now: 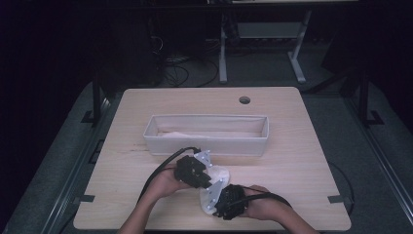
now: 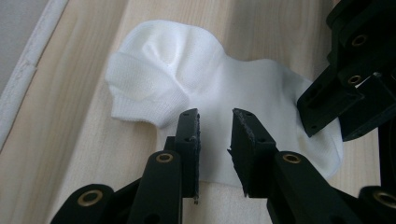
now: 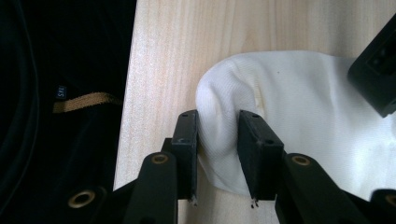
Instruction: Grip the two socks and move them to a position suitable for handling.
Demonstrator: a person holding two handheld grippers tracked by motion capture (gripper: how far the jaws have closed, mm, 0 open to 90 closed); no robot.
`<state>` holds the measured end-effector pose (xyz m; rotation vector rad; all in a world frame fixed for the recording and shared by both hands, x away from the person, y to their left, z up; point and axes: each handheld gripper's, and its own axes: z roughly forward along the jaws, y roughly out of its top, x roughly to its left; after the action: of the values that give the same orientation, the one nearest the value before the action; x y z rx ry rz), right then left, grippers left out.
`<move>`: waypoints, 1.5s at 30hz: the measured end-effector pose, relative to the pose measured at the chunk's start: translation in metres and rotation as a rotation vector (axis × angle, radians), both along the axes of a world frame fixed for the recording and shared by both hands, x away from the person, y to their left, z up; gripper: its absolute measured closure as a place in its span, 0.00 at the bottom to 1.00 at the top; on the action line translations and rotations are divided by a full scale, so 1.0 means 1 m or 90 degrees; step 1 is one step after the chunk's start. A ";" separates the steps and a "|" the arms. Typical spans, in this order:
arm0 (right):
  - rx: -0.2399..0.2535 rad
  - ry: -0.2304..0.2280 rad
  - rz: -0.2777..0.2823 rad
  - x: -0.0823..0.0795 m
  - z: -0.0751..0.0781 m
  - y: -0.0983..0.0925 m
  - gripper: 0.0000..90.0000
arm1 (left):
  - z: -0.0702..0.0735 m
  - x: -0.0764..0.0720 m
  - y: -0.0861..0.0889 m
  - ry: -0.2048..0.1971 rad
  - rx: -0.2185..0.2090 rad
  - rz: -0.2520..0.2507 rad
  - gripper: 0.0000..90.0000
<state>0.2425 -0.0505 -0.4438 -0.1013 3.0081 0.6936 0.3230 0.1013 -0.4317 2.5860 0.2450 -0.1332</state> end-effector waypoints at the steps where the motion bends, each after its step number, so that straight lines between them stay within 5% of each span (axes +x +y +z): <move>1: 0.002 -0.003 0.002 0.000 0.000 0.000 0.78 | -0.001 0.000 -0.001 0.002 0.001 -0.001 0.80; 13: 0.011 -0.012 -0.008 -0.002 -0.001 -0.002 0.89 | -0.011 0.002 -0.010 0.012 0.013 -0.002 0.81; 21: 0.017 0.012 0.005 -0.005 -0.001 -0.003 0.90 | -0.012 0.004 -0.009 0.019 0.011 0.003 0.84; 45: 0.025 0.030 -0.004 0.001 0.005 -0.005 0.90 | -0.002 -0.005 -0.007 -0.015 0.007 -0.013 0.82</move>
<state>0.2436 -0.0555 -0.4389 -0.0743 3.0359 0.7641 0.3178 0.0944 -0.4341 2.6004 0.2115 -0.1096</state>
